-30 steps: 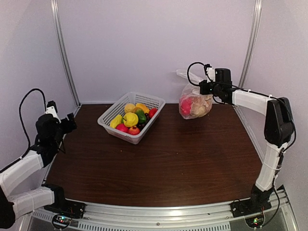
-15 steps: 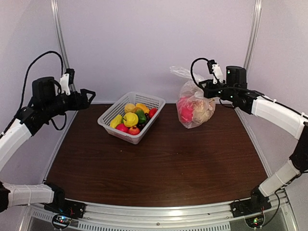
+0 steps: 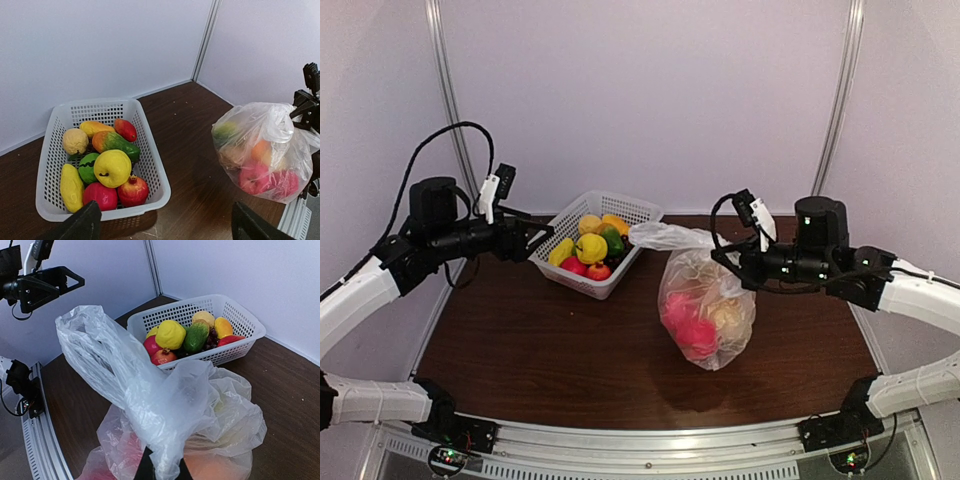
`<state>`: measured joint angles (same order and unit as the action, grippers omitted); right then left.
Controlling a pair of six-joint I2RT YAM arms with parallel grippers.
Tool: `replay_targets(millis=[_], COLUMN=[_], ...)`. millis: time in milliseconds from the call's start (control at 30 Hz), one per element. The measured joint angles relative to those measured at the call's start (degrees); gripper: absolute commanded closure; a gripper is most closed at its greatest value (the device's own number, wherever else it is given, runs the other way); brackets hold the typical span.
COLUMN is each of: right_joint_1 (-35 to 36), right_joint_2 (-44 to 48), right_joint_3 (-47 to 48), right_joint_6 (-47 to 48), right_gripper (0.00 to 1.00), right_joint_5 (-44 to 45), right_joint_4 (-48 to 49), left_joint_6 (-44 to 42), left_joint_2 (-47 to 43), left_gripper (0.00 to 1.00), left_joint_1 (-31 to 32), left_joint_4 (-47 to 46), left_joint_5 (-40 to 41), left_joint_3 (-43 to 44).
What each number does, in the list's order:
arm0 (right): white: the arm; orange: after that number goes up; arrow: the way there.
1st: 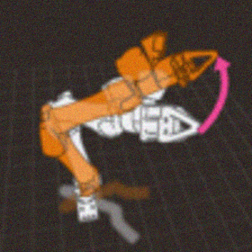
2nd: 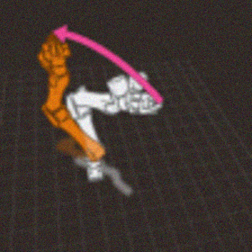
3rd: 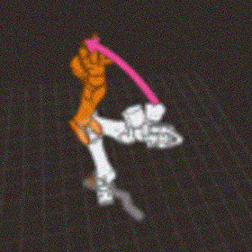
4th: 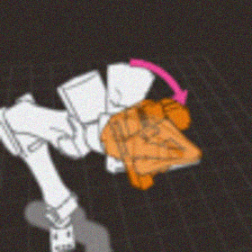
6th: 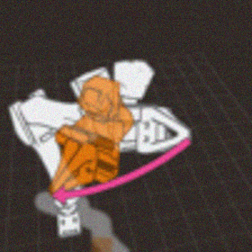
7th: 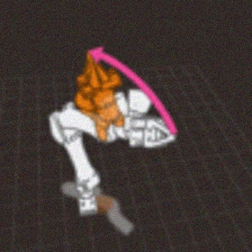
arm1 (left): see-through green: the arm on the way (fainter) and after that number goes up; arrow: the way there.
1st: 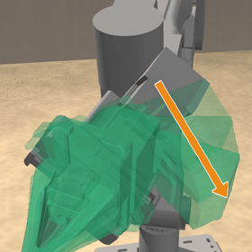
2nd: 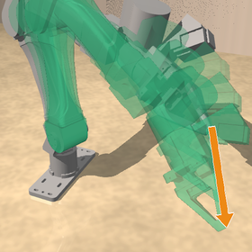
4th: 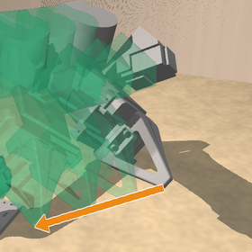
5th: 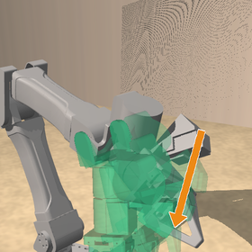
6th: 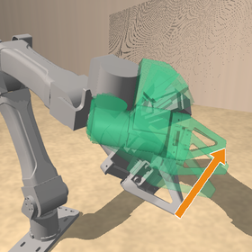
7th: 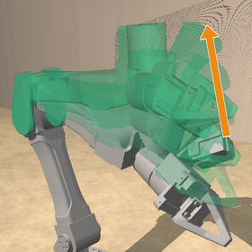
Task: Untie the knot of the plastic bag and take out the fruit
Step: Pick up the takeout bag from the center of the board.
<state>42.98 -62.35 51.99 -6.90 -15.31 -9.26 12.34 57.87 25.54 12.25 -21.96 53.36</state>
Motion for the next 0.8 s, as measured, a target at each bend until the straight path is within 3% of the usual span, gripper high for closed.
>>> replay_targets(millis=[300,567,800], right_joint_1=[10.4,23.5,29.5], right_joint_2=[-0.4,-10.0,-19.8], right_joint_3=[-8.8,-6.3,1.3], right_joint_6=[-7.6,-10.9,-13.0], right_gripper=[1.00,1.00,1.00], right_joint_5=[3.1,19.0,35.2], right_joint_4=[7.1,10.7,9.2], left_joint_6=[0.7,1.6,2.3], left_joint_2=[1.4,2.7,4.8], left_gripper=[0.10,0.13,0.13], left_joint_1=[0.4,1.7,1.9], left_joint_4=[-2.4,-2.4,-1.2], left_joint_5=[-2.7,-2.3,-2.3], left_joint_3=[-0.6,-0.6,-0.6])
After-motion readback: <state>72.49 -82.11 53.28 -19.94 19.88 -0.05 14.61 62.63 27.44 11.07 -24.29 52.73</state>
